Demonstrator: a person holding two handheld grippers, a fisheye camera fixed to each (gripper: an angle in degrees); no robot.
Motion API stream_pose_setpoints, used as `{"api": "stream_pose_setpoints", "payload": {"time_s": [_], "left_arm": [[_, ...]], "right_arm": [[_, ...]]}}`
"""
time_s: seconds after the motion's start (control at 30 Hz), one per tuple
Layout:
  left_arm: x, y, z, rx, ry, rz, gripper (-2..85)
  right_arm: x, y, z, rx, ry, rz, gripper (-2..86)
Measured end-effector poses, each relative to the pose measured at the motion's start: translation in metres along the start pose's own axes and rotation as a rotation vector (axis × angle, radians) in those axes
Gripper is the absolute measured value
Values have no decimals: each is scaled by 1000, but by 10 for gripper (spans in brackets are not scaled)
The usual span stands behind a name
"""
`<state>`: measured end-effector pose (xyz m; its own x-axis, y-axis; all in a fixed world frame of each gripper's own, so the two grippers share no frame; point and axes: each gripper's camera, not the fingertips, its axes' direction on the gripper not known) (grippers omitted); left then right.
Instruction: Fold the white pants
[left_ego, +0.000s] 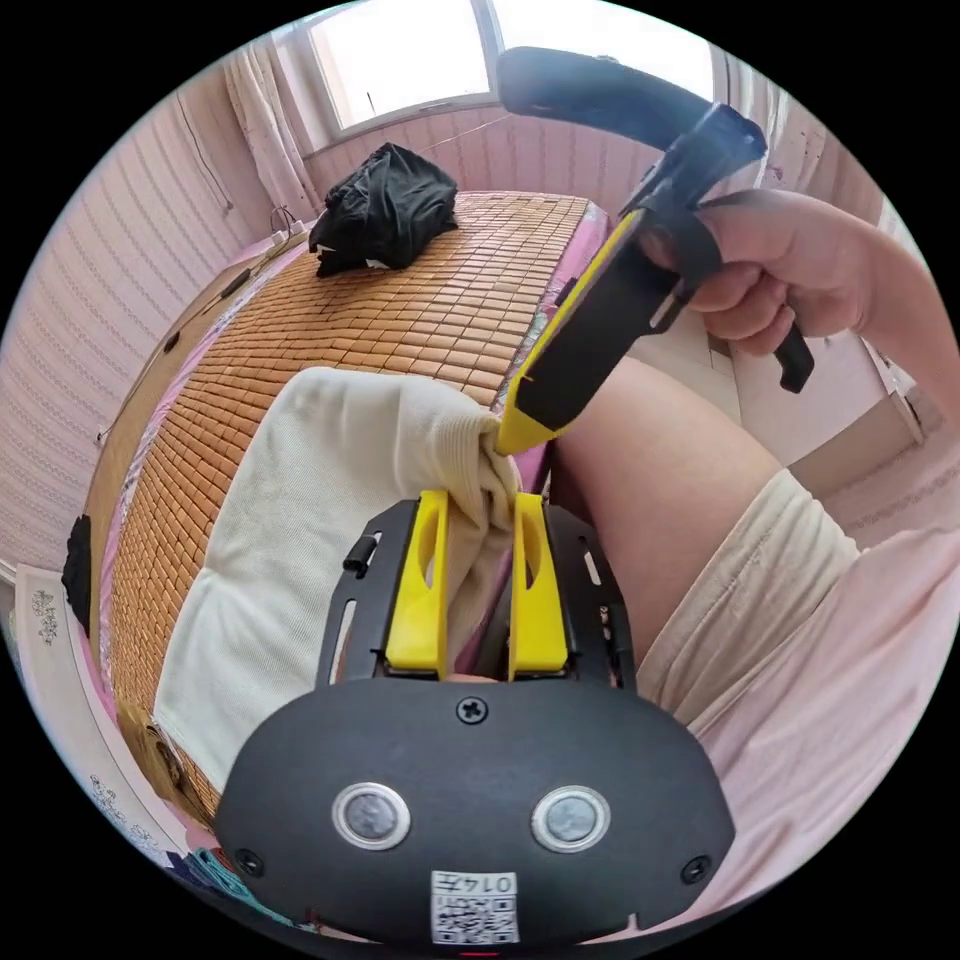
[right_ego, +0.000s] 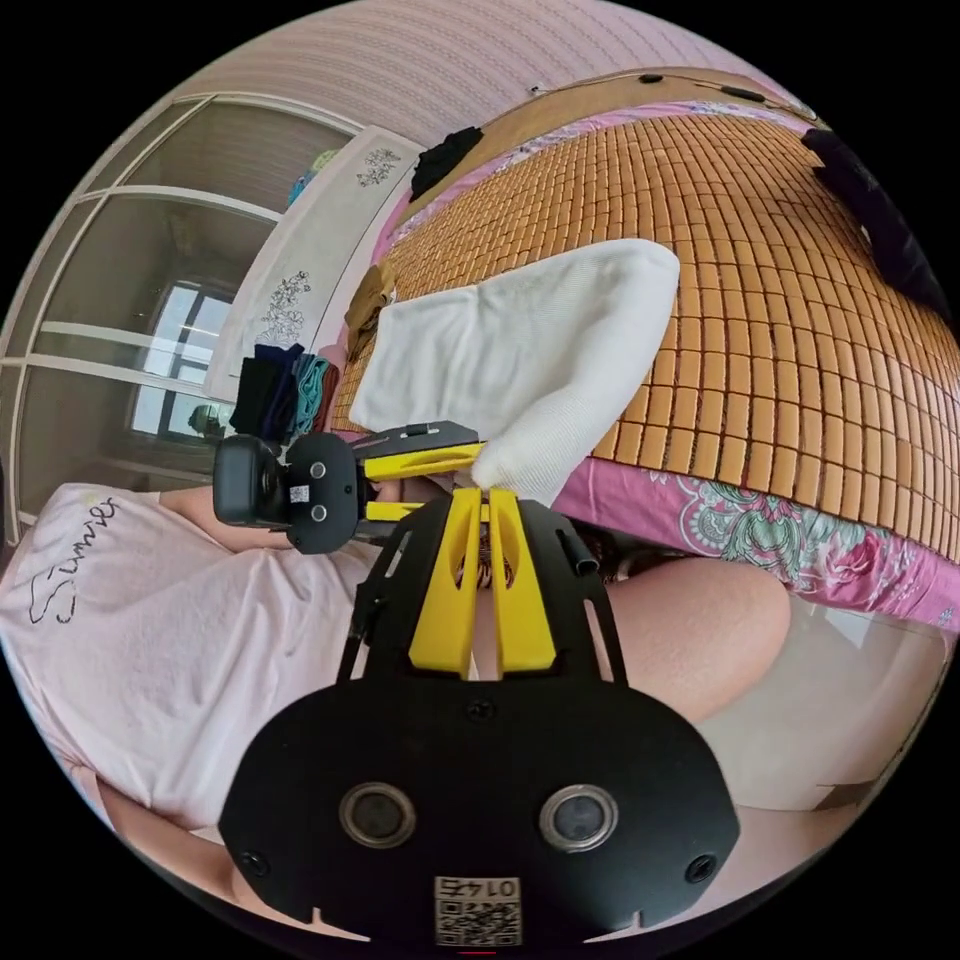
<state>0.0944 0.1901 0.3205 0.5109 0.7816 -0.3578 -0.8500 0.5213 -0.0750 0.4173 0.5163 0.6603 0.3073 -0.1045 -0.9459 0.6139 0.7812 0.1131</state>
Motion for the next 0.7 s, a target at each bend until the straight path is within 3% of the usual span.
{"api": "stream_pose_setpoints", "payload": {"time_s": [0.1,0.17,0.27,0.3,0.37,0.47,0.57,0.7], "left_arm": [[1,5,-2,8,12,-2,63],[2,9,-7,21,10,0,60],[-1,20,-18,39,46,-6,58],[-2,26,-24,50,58,-6,57],[-4,35,-33,62,75,-5,57],[-6,52,-48,62,99,-3,57],[-8,66,-59,65,107,11,56],[-19,68,-71,141,165,18,52]], "right_arm": [[22,21,-41,231,-196,1,21],[44,34,-61,359,-157,60,44],[82,33,-52,379,36,174,156],[99,29,-40,379,29,224,218],[121,24,-19,399,-50,297,258],[143,17,12,402,-228,362,240],[160,20,31,373,-430,460,132],[162,46,11,521,-509,502,73]]}}
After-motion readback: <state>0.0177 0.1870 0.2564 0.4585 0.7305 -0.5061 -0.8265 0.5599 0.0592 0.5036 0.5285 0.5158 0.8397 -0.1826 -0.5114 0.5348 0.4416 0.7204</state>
